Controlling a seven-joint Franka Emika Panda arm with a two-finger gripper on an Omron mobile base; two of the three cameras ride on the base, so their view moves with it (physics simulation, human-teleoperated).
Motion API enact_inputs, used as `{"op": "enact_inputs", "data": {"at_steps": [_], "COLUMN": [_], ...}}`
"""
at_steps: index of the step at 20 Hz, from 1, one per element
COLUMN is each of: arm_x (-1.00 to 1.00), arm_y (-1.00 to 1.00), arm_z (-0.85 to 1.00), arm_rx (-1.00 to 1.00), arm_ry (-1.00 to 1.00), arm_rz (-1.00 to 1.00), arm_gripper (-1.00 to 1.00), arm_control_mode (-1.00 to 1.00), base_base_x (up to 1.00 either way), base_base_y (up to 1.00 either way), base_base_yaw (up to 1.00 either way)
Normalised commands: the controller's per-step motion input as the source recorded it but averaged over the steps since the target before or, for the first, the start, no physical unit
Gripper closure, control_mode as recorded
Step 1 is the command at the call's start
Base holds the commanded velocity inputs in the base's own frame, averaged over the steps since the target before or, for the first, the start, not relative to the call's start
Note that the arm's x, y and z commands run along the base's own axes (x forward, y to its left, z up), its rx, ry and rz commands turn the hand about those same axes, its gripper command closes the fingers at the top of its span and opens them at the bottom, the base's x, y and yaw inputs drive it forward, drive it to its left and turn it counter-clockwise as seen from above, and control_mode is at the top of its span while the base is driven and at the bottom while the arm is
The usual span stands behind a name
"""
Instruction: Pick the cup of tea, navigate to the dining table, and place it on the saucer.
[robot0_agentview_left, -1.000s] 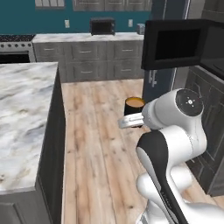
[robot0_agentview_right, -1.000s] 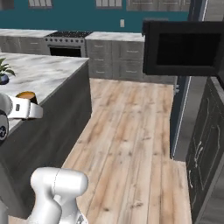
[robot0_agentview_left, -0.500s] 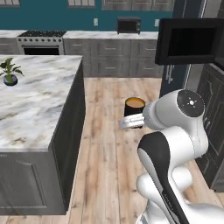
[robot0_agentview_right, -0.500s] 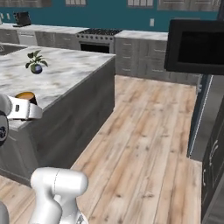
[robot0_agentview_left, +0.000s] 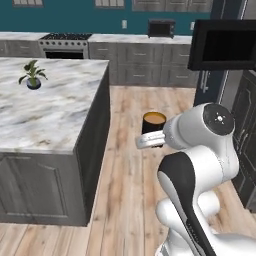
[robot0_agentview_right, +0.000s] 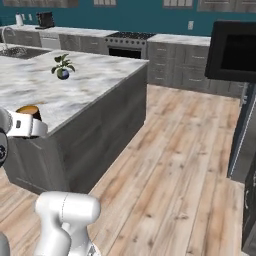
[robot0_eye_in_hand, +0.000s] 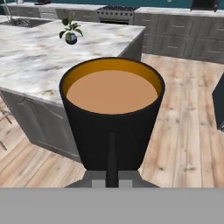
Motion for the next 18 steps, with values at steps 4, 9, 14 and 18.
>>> {"op": "enact_inputs", "data": {"at_steps": [4,9,14,18], "arm_x": [0.00,0.00,0.00,0.00], "arm_y": [0.00,0.00,0.00,0.00], "arm_z": [0.00,0.00,0.00,0.00], "arm_rx": [0.00,0.00,0.00,0.00], "arm_ry": [0.00,0.00,0.00,0.00], "arm_rz": [0.00,0.00,0.00,0.00], "arm_gripper": [1.00,1.00,1.00,1.00], "arm_control_mode": [1.00,1.00,1.00,1.00], "base_base_x": [-0.10,0.00,0.00,0.00], "base_base_y": [0.68,0.85,0.96,1.00], "base_base_yaw": [0.11,0.11,0.08,0.07]}}
